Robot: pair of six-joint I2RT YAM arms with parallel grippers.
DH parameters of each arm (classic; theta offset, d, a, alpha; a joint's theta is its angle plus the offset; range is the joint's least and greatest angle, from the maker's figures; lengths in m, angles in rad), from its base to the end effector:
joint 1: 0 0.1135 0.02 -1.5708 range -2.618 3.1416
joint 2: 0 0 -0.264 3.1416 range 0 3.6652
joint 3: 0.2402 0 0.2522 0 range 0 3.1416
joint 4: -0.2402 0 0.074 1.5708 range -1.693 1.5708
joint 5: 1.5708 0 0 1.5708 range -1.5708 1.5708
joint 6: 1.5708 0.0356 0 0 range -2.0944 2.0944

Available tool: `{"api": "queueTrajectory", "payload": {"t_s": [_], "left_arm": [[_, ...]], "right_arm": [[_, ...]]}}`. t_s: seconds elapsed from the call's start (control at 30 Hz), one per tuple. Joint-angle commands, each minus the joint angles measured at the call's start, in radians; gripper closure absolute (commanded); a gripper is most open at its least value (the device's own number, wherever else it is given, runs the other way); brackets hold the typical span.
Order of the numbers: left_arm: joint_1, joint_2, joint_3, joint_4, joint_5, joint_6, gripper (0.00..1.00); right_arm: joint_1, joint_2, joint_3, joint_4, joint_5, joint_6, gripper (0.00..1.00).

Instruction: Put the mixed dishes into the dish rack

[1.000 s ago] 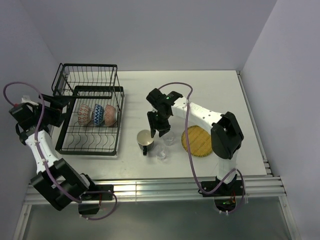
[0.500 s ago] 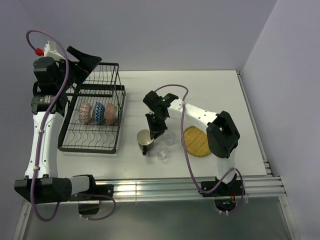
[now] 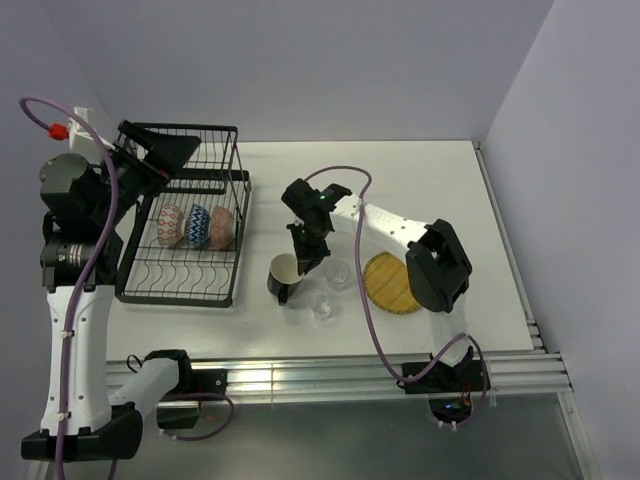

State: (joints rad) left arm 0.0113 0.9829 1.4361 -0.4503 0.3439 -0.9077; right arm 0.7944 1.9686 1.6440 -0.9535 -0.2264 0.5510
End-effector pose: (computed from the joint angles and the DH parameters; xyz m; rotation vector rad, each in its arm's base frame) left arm 0.1752 -0.0100 0.4947 -0.4680 1.5854 -0.9626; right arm 0.2780 0.2945 0.2316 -0.4148 2.9767 0.5432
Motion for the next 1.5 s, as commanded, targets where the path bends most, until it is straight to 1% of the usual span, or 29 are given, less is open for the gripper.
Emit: {"api": "queueTrajectory", "payload": {"t_s": [0.0, 0.03, 0.13, 0.2, 0.27, 0.33, 0.37, 0.43, 0.5, 0.53, 0.57, 0.6, 0.63, 0.67, 0.7, 0.73, 0.77, 0.9, 0.93, 0.97, 1.0, 1.1, 1.2, 1.33, 1.37, 1.47], "left_arm": [[-0.004, 0.002, -0.074, -0.028, 0.136, -0.065, 0.01], [-0.032, -0.003, -0.085, -0.028, 0.159, -0.071, 0.01], [-0.065, -0.059, -0.118, 0.015, 0.188, -0.068, 0.01], [-0.066, -0.107, -0.135, 0.057, 0.236, -0.086, 0.01], [-0.068, -0.128, -0.137, 0.041, 0.294, -0.103, 0.01], [-0.068, -0.135, -0.151, -0.02, 0.332, -0.1, 0.02], [-0.07, -0.151, -0.16, -0.033, 0.368, -0.105, 0.03], [-0.07, -0.179, -0.215, -0.034, 0.394, -0.155, 0.04], [-0.071, -0.21, -0.258, -0.034, 0.44, -0.198, 0.05], [-0.071, -0.219, -0.275, -0.047, 0.449, -0.258, 0.05], [-0.071, -0.234, -0.289, -0.053, 0.458, -0.292, 0.05], [-0.071, -0.242, -0.317, -0.048, 0.484, -0.324, 0.05], [-0.071, -0.251, -0.33, -0.036, 0.494, -0.385, 0.04], [-0.071, -0.265, -0.341, -0.022, 0.498, -0.41, 0.03], [-0.071, -0.27, -0.35, -0.019, 0.501, -0.43, 0.03], [-0.071, -0.268, -0.352, -0.019, 0.513, -0.466, 0.03], [-0.071, -0.268, -0.353, -0.019, 0.52, -0.485, 0.02], [-0.071, -0.268, -0.361, -0.005, 0.517, -0.566, 0.01], [-0.071, -0.273, -0.368, 0.005, 0.52, -0.582, 0.01], [-0.071, -0.276, -0.388, 0.048, 0.524, -0.603, 0.01], [-0.071, -0.28, -0.402, 0.079, 0.53, -0.659, 0.01], [-0.071, -0.305, -0.457, 0.186, 0.546, -0.766, 0.01], [-0.071, -0.319, -0.503, 0.257, 0.55, -0.836, 0.01], [-0.071, -0.334, -0.551, 0.346, 0.54, -0.916, 0.01], [-0.071, -0.336, -0.556, 0.367, 0.534, -0.948, 0.01], [-0.071, -0.332, -0.545, 0.404, 0.526, -0.974, 0.01]], "right_arm": [[0.0, -0.063, 0.091, 0.027, -0.016, -0.006, 1.0], [-0.003, -0.076, 0.096, 0.028, -0.014, -0.003, 1.0], [-0.035, -0.132, 0.106, 0.035, -0.063, 0.012, 1.0], [-0.056, -0.195, 0.094, 0.061, -0.126, 0.029, 1.0], [-0.092, -0.238, 0.088, 0.096, -0.178, 0.044, 1.0], [-0.122, -0.301, 0.083, 0.125, -0.26, 0.069, 1.0], [-0.132, -0.327, 0.079, 0.175, -0.287, 0.079, 1.0], [-0.147, -0.391, 0.062, 0.223, -0.352, 0.125, 1.0], [-0.165, -0.454, 0.025, 0.329, -0.398, 0.182, 1.0], [-0.17, -0.471, 0.01, 0.369, -0.443, 0.205, 1.0], [-0.178, -0.488, -0.01, 0.472, -0.474, 0.228, 1.0], [-0.182, -0.52, -0.056, 0.537, -0.505, 0.303, 1.0], [-0.185, -0.533, -0.081, 0.597, -0.534, 0.344, 1.0], [-0.187, -0.543, -0.104, 0.728, -0.583, 0.386, 1.0], [-0.185, -0.557, -0.139, 0.789, -0.6, 0.461, 1.0], [-0.187, -0.56, -0.151, 0.833, -0.619, 0.493, 1.0], [-0.185, -0.563, -0.164, 0.916, -0.645, 0.544, 1.0], [-0.181, -0.576, -0.225, 1.05, -0.685, 0.607, 1.0], [-0.181, -0.582, -0.242, 1.123, -0.692, 0.627, 1.0], [-0.181, -0.586, -0.271, 1.153, -0.706, 0.659, 1.0], [-0.179, -0.586, -0.282, 1.182, -0.714, 0.674, 1.0], [-0.172, -0.588, -0.323, 1.321, -0.741, 0.739, 1.0], [-0.159, -0.582, -0.337, 1.397, -0.771, 0.783, 1.0], [-0.135, -0.574, -0.349, 1.431, -0.786, 0.794, 1.0], [-0.13, -0.573, -0.357, 1.434, -0.786, 0.794, 1.0], [-0.112, -0.568, -0.372, 1.454, -0.792, 0.797, 1.0]]}}
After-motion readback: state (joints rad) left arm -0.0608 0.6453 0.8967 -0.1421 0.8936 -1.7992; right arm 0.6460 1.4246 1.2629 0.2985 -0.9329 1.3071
